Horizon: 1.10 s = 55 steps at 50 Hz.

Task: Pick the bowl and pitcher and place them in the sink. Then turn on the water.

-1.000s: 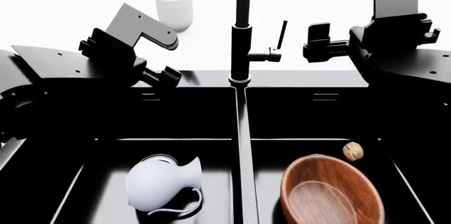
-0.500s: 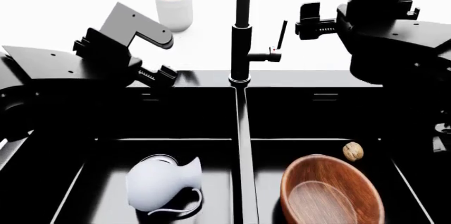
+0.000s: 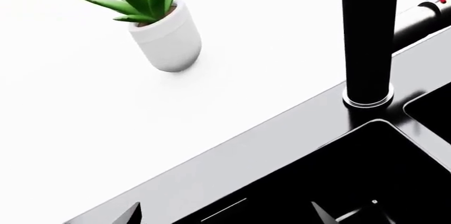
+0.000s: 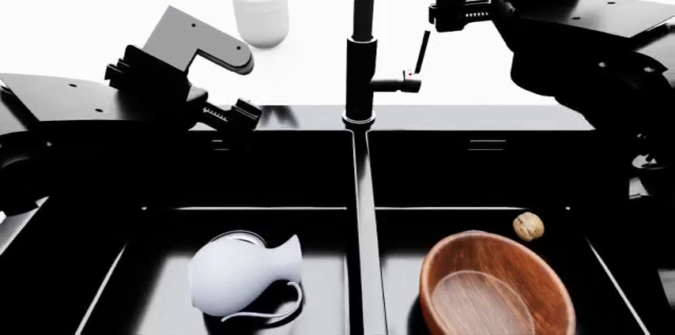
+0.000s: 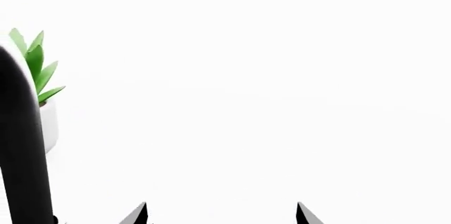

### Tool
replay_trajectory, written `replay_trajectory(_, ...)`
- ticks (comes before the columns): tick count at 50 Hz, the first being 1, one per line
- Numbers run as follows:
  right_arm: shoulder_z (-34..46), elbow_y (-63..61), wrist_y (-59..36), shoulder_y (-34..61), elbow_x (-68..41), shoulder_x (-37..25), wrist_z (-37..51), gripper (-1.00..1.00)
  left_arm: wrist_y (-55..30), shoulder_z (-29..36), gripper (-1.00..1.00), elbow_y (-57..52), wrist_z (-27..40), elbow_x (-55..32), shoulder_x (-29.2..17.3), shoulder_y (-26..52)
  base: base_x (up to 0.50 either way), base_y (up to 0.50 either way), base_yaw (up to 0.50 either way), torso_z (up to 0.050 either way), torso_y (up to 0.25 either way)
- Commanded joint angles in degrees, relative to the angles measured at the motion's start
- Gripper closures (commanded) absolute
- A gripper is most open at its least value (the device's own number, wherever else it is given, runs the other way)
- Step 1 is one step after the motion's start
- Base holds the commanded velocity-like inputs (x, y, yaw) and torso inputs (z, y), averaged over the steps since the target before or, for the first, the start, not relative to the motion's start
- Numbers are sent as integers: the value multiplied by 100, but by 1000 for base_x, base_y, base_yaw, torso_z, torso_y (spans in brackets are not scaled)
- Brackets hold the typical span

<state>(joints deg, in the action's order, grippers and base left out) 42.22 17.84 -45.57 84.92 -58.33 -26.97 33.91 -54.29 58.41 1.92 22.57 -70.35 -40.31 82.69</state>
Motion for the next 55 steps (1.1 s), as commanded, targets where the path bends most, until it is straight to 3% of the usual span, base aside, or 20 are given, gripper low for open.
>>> replay_trajectory(1, 75, 499, 223, 158, 209, 269, -191, -100, 9, -5, -100, -3, -9, -9, -30, -19, 0, 0, 0, 0, 0)
replay_trajectory(7, 64, 1127, 293, 300, 410, 537, 136, -100, 1, -1, -100, -24, -31, -19, -47, -17, 0, 0, 0, 0, 0)
replay_trajectory(17, -37, 2081, 1574, 239, 578, 848, -1284, -100, 18, 2, -100, 10, -72, -8, -58, -25, 0, 0, 0, 0, 0)
replay_trajectory(33, -63, 5608, 2763, 760, 831, 2184, -2853, -100, 37, 19, -100, 81, -111, 25, -68, -41, 0, 0, 0, 0, 0)
replay_trajectory(41, -424, 5710, 2818, 543, 1319, 2246, -2794, -100, 67, 28, -100, 109, -136, 42, -59, -70, 0, 0, 0, 0, 0)
replay_trajectory(55, -1764, 5712, 2654, 256, 2699, 2335, -2894, -100, 110, 50, -100, 138, -167, 78, -50, -115, 0, 0, 0, 0, 0)
